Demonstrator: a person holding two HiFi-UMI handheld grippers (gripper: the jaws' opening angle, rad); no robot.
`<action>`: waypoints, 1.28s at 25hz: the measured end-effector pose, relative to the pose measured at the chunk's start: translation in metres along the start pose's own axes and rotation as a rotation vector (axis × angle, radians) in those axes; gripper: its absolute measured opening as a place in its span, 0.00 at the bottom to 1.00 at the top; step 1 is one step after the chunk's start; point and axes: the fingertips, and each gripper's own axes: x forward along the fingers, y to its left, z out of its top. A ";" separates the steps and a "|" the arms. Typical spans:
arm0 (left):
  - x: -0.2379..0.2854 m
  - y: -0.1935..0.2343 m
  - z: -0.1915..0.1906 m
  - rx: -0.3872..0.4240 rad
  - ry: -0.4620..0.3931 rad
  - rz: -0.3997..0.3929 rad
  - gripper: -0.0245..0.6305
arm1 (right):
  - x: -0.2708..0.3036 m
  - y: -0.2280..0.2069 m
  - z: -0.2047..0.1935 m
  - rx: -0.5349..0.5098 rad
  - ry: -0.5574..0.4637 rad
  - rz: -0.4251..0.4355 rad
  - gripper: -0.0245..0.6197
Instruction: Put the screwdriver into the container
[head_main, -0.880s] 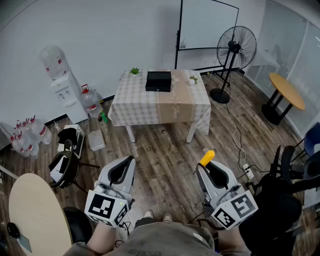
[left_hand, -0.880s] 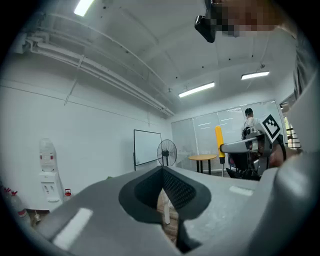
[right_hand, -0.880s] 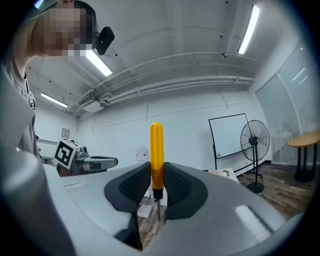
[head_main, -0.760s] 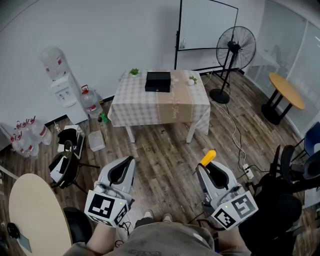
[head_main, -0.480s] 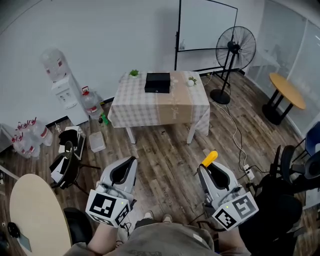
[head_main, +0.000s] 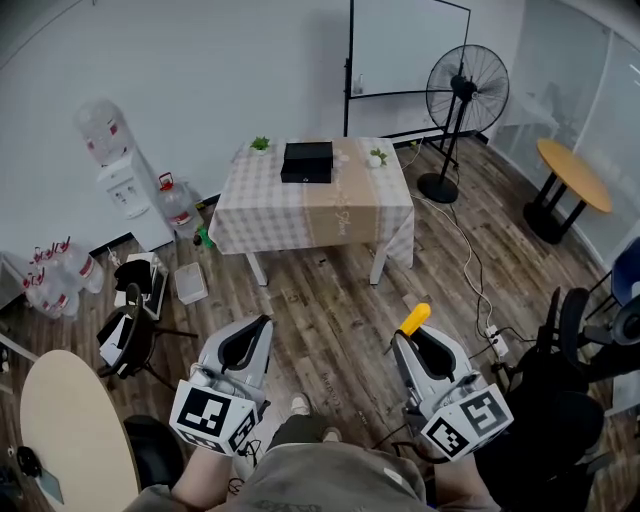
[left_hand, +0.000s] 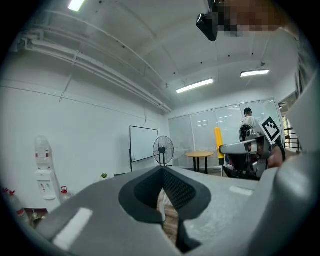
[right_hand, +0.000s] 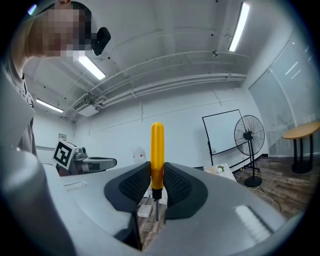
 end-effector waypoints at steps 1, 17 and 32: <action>0.003 0.000 -0.001 0.000 -0.001 -0.005 0.04 | 0.002 -0.002 0.000 0.000 0.001 -0.001 0.20; 0.102 0.047 -0.015 0.000 0.013 -0.057 0.04 | 0.080 -0.073 -0.015 0.003 0.048 -0.065 0.21; 0.247 0.199 -0.016 -0.016 0.055 -0.121 0.04 | 0.278 -0.130 0.000 -0.061 0.131 -0.087 0.21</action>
